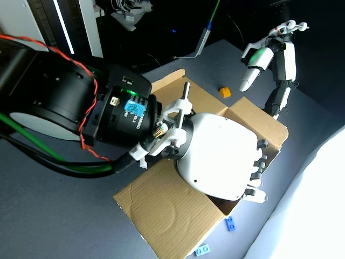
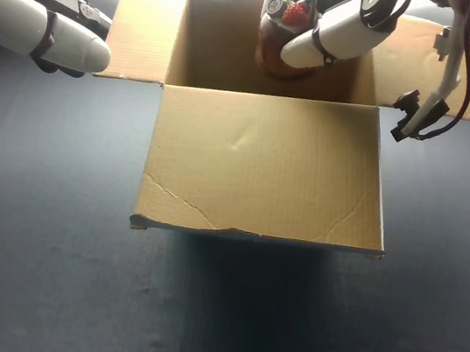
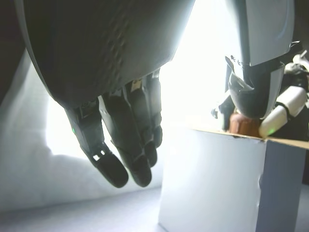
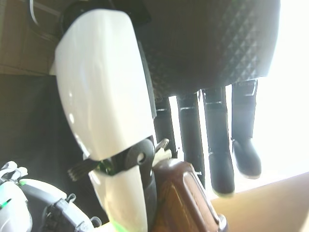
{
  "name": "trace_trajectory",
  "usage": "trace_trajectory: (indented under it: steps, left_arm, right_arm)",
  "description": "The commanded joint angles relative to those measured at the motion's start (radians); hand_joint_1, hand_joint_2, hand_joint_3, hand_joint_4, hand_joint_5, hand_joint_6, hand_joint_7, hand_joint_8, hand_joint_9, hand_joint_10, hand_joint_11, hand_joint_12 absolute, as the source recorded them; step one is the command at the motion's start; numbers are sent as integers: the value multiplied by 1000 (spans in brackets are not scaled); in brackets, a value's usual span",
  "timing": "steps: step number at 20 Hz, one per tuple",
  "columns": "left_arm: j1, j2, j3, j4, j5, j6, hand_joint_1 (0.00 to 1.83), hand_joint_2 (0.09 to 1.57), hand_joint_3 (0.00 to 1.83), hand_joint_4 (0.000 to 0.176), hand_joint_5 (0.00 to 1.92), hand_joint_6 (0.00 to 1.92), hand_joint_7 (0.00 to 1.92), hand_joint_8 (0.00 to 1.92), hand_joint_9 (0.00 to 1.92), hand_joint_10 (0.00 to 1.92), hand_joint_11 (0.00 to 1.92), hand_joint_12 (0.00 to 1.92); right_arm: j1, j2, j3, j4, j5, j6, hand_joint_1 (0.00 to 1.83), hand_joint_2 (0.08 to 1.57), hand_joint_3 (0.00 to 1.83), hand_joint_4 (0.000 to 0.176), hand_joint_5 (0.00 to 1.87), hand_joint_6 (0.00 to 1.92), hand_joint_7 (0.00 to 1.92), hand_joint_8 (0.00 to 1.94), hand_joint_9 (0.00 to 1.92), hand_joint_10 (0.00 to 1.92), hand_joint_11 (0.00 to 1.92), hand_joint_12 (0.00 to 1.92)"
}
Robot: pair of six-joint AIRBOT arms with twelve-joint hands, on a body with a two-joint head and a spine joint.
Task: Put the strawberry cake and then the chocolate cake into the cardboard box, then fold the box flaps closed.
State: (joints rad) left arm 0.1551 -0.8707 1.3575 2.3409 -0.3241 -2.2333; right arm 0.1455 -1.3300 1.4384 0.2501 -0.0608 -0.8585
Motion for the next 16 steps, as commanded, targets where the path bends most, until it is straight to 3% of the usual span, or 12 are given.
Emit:
trace_trajectory:
  steps: [1, 5, 7, 9, 10, 13, 16]
  left_arm:
    - [-4, 2, -1, -33, 74, -7, 651, 1036, 1, 24, 384, 3, 493, 2, 603, 3, 96, 1285]
    - [-4, 1, 0, -43, 75, -7, 634, 1036, 1, 24, 362, 0, 486, 0, 596, 0, 89, 1278]
    - [-5, 1, 0, -49, 76, -7, 645, 1033, 0, 20, 367, 2, 493, 1, 603, 2, 105, 1261]
    - [-6, 2, -1, -55, 76, -7, 639, 1036, 1, 21, 367, 1, 492, 1, 604, 2, 109, 1267]
    - [-6, 2, -2, -58, 76, -7, 654, 1033, 0, 21, 370, 2, 493, 1, 606, 3, 104, 1266]
    - [-8, 3, -3, -64, 76, -7, 643, 1039, 2, 19, 355, 0, 482, 0, 594, 0, 98, 1261]
    - [-18, 1, -3, -73, 76, -7, 649, 1031, 0, 22, 363, 4, 484, 1, 600, 3, 103, 1258]
  right_arm:
    - [11, 10, 3, 10, 117, 0, 1219, 1165, 0, 0, 938, 925, 855, 1394, 551, 1623, 253, 1921]
    - [4, 5, 3, 13, 119, -7, 1223, 1167, 0, 0, 933, 915, 860, 1401, 556, 1623, 265, 1921]
    - [-7, 2, 5, 16, 120, -18, 1195, 1187, 5, 0, 883, 1036, 816, 1425, 514, 1632, 256, 1921]
    - [-13, 0, 5, 18, 121, -26, 1142, 1244, 12, 0, 736, 1283, 740, 1492, 413, 1628, 230, 1921]
    - [-13, 0, 5, 18, 124, -26, 1031, 1180, 0, 0, 507, 1017, 559, 1188, 380, 1505, 190, 1921]
    - [-13, -1, 5, 18, 128, -29, 831, 1074, 0, 0, 327, 469, 487, 453, 332, 1165, 17, 1886]
    - [-12, -1, 5, 18, 128, -29, 664, 1051, 0, 0, 196, 231, 426, 78, 256, 822, 0, 1675]
